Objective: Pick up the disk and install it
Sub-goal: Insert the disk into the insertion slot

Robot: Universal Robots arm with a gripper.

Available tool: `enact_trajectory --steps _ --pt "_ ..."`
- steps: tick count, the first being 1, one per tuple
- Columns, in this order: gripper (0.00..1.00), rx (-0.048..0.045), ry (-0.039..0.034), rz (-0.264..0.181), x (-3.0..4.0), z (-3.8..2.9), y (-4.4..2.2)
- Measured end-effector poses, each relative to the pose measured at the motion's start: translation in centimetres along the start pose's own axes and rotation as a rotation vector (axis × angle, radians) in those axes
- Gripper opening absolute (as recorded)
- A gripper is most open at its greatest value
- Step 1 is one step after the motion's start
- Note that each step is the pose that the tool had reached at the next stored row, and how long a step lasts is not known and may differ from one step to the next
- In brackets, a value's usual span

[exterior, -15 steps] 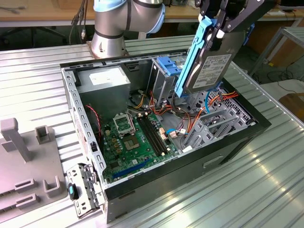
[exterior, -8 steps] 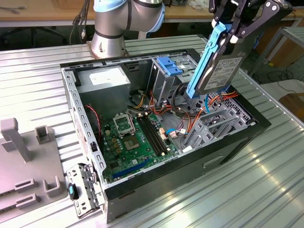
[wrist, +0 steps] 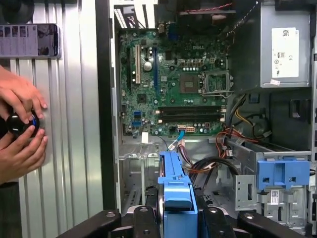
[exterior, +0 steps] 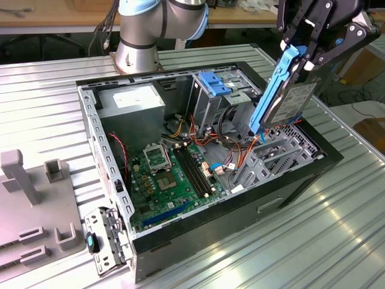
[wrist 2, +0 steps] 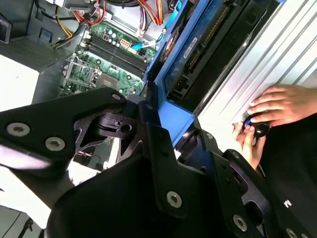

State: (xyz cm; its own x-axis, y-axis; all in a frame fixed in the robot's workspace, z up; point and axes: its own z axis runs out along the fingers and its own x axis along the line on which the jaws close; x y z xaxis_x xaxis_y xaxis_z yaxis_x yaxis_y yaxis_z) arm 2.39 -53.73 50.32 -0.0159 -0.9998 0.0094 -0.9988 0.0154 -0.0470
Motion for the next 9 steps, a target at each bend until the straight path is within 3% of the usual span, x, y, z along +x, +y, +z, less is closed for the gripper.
enact_trajectory --steps 5,9 --pt "0.37 -0.0006 -0.0060 -0.003 1.14 1.01 -0.73" --pt "0.37 -0.0059 -0.0068 0.007 1.49 2.08 -1.23"
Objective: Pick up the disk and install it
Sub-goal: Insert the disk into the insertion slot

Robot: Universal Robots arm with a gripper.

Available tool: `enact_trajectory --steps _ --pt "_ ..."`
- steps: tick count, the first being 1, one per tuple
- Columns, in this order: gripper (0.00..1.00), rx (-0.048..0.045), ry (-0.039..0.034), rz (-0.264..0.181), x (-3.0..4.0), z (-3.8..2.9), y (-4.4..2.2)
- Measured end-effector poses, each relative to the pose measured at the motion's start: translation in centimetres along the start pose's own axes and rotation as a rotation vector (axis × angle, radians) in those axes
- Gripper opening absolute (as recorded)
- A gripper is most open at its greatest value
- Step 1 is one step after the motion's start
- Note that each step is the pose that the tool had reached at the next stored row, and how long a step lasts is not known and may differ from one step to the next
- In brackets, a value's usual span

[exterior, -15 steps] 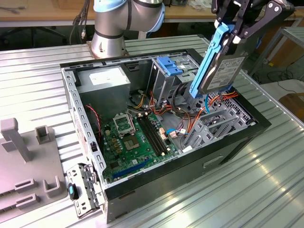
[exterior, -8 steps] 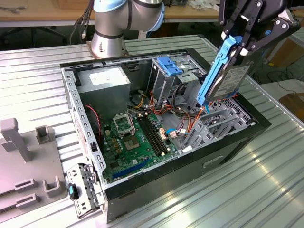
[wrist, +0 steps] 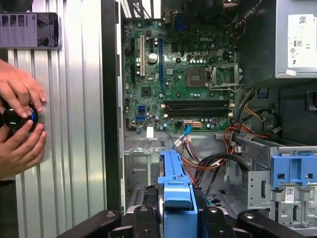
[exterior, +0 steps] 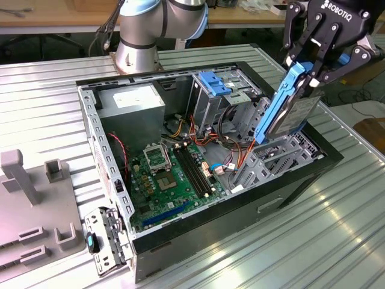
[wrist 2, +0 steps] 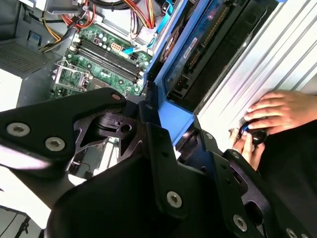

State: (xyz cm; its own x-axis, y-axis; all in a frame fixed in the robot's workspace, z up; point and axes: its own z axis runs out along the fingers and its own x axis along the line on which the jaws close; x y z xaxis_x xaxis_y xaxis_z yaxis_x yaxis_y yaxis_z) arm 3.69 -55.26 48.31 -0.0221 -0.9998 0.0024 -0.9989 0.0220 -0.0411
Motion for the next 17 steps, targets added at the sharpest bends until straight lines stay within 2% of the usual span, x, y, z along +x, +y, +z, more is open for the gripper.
enact_trajectory --steps 1,3,5,7,10,14,17 --pt "0.37 -0.0006 -0.0002 0.001 0.04 0.32 -0.43" --pt "0.37 -0.0007 0.0006 0.018 0.07 0.75 -0.71" --pt "0.37 -0.0008 0.0014 0.038 0.08 0.88 -0.71" --pt "0.37 -0.0042 0.0017 0.048 0.72 1.68 -1.03" --pt "0.37 -0.0073 0.0007 0.047 0.96 2.38 -1.08" --pt "0.37 -0.0146 0.0005 0.047 0.96 2.94 -1.18" --pt "0.37 -0.0152 0.0005 0.046 0.96 2.98 -1.28"
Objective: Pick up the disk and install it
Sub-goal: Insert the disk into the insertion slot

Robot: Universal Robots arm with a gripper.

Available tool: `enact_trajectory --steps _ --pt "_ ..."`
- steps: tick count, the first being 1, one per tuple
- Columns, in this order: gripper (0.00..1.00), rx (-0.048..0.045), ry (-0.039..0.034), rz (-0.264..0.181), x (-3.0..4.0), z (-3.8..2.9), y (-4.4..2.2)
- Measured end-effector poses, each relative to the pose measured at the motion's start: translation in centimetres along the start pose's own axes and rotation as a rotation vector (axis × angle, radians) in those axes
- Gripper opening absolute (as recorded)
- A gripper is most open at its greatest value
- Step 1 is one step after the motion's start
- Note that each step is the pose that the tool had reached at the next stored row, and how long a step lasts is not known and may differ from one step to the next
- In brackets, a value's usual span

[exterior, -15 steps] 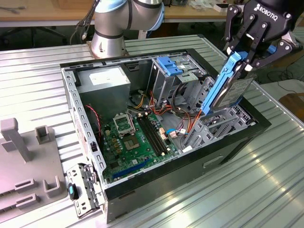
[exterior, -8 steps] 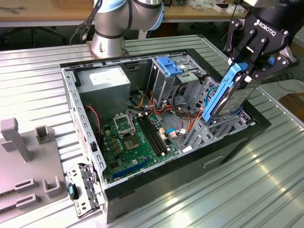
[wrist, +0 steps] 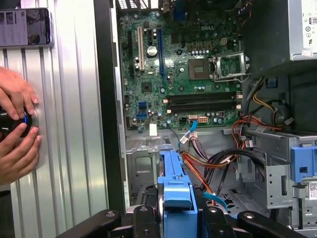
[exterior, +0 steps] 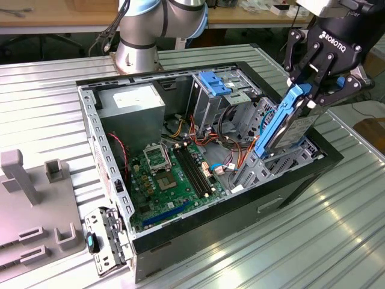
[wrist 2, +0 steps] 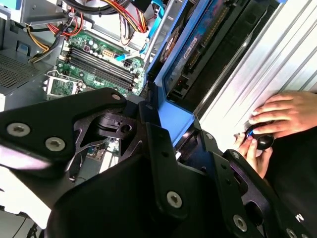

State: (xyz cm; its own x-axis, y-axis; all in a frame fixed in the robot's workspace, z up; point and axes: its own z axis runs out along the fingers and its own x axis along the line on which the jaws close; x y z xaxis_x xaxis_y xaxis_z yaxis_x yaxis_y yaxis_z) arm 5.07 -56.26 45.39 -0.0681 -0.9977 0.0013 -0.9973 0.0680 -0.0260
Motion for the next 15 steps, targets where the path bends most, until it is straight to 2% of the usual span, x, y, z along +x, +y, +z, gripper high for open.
enact_trajectory --steps 8,15 --pt "0.37 0.0000 -0.0016 -0.035 -0.03 0.06 -0.17" --pt "0.37 -0.0007 -0.0070 -0.035 -0.03 0.79 -0.24"
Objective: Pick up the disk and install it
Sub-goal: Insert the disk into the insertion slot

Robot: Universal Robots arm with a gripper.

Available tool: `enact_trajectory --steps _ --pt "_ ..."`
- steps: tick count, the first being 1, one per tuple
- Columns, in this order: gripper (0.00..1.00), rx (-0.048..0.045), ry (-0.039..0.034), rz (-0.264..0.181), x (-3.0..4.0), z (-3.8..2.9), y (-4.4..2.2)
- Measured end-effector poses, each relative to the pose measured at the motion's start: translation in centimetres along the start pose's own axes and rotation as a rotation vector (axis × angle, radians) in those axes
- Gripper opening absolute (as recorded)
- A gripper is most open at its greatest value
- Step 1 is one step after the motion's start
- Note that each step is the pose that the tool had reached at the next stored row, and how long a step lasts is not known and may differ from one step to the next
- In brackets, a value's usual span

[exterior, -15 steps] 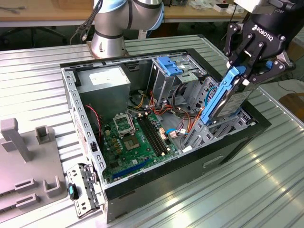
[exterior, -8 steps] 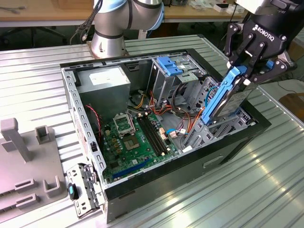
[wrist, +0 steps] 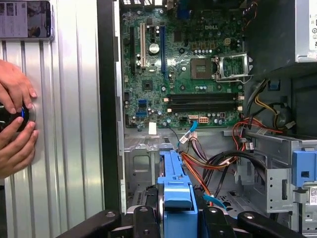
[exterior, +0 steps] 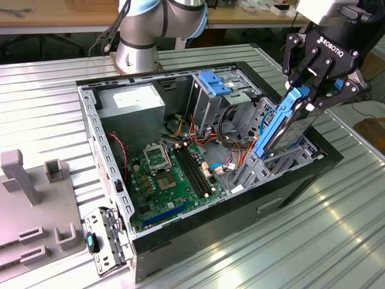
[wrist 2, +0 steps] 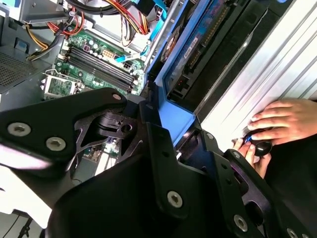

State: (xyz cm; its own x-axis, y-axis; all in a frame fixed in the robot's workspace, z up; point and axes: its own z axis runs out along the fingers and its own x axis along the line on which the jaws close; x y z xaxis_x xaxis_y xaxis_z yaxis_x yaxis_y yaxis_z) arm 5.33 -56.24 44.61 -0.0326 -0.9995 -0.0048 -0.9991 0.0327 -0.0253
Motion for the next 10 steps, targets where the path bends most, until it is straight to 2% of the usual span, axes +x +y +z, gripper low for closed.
enact_trajectory --steps 10 --pt "0.37 -0.0012 -0.0148 0.000 0.06 0.51 -0.03"
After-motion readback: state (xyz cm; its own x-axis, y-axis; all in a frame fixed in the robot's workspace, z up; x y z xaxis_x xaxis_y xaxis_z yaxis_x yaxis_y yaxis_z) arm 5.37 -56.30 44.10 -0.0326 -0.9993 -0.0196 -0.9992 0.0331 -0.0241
